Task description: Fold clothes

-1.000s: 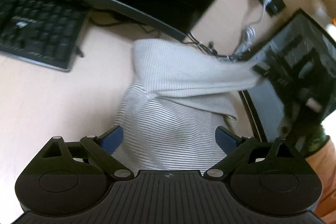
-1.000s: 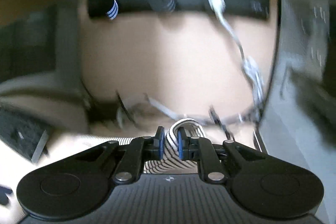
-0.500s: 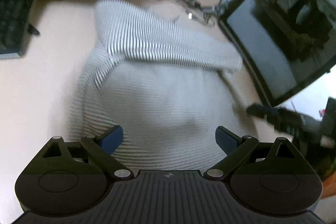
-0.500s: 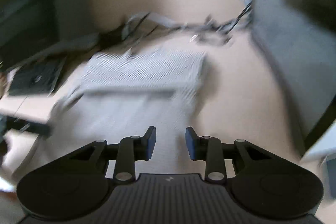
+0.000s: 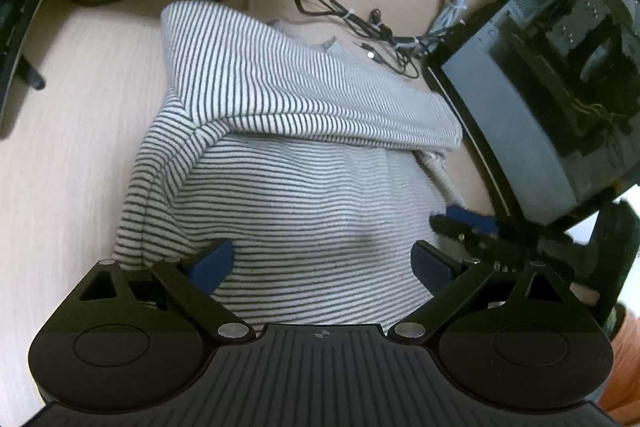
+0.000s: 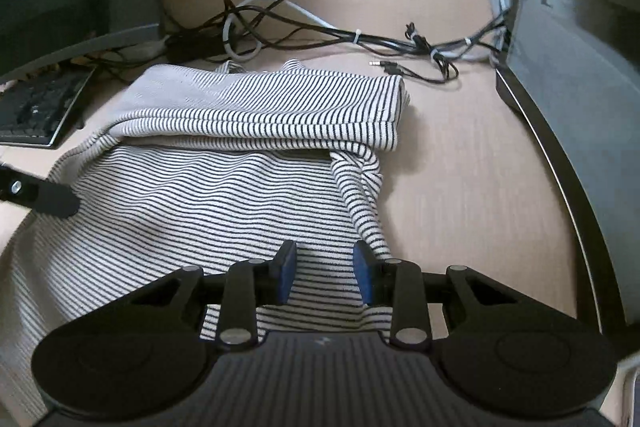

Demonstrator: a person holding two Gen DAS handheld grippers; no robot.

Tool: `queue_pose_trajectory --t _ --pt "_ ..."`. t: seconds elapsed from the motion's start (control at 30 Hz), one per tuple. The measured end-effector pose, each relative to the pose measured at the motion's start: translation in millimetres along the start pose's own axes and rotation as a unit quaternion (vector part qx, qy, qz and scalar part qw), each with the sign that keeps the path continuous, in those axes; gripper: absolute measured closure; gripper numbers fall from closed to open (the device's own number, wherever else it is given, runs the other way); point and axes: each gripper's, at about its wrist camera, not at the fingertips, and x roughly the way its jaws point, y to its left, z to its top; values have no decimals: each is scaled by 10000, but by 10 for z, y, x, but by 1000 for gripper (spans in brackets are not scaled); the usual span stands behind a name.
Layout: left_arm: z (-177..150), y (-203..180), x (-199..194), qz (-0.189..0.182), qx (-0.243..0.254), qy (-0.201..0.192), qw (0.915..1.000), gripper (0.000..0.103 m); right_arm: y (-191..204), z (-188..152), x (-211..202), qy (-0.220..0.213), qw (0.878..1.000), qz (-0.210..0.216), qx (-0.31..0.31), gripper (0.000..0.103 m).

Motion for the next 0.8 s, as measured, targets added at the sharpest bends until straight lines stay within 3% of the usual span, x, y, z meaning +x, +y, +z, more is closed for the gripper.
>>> queue_pose_trajectory --t 0.23,0.33,0.47,0.57,0.67,0.8 --pt "-202 -73 -291 739 477 56 9961 5 -22 3 -33 45 10000 36 -46 71" --pt "-339 -121 -543 1254 833 -11 9886 5 40 6 -246 -62 9998 -7 -189 70" --pt "-482 -6 -899 1517 670 -219 9859 5 325 -21 -644 -115 9948 721 -706 70" --pt "-476 183 -1045 1704 189 -405 9844 5 589 -55 -923 -88 9832 1420 -1141 70" --pt "-441 337 -1165 1767 -209 -598 9822 5 1010 -207 -918 199 9605 2217 -1668 68" --pt "-408 368 -1256 1662 -370 -785 9823 4 1546 -423 -810 423 9294 2808 -2360 66"
